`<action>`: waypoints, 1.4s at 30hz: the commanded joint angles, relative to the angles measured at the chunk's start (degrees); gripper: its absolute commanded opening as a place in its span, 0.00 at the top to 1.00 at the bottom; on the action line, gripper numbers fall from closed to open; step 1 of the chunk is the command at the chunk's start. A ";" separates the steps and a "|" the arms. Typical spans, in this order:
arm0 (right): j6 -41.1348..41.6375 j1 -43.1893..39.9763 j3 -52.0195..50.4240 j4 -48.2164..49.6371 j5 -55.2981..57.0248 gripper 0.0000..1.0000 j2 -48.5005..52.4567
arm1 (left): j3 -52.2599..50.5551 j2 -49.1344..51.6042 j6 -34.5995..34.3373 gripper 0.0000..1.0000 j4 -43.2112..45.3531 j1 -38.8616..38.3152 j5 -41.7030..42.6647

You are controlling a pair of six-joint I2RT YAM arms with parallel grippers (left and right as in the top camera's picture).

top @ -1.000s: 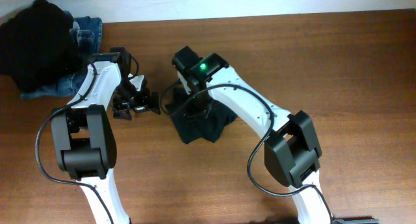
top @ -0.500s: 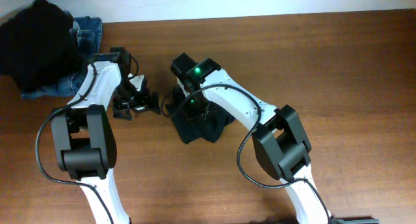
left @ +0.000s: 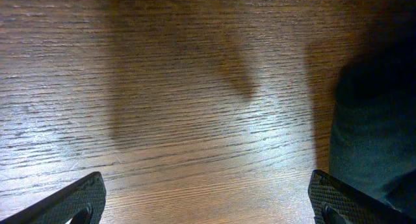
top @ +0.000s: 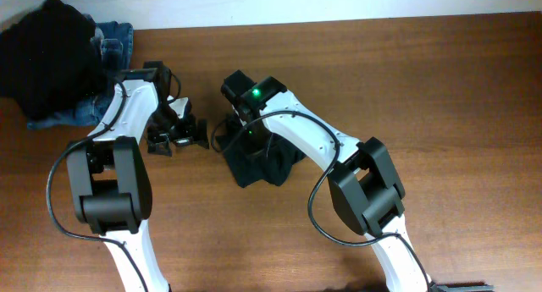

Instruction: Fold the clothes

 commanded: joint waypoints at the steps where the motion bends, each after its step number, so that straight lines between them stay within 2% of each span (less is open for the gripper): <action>1: 0.70 1.31 1.16 -1.03 1.09 0.96 0.04 | -0.20 -1.07 -0.59 0.01 0.07 -0.17 -0.22; 8: 3.72 3.96 8.70 -7.63 8.76 0.96 -0.02 | -0.20 -1.07 -0.59 0.01 0.20 -0.17 -0.22; 12: 3.74 5.79 12.04 -9.42 9.60 0.96 -0.02 | -0.20 -1.07 -0.59 0.01 0.15 -0.17 -0.22; 24: 8.41 12.02 12.11 -9.29 9.62 0.96 0.22 | -0.20 -1.07 -0.59 0.01 0.13 -0.17 -0.24; 34: 9.73 12.35 12.11 -9.35 6.99 0.95 0.22 | -0.20 -1.07 -0.59 0.01 -0.04 -0.17 -0.26; 38: 9.70 12.35 11.80 -9.05 4.39 0.87 0.22 | -0.20 -1.07 -0.61 0.01 -0.07 -0.17 -0.70; 42: 9.73 12.35 10.80 -7.98 2.64 0.85 0.22 | -0.20 -1.07 -0.61 0.01 -0.09 -0.17 -1.11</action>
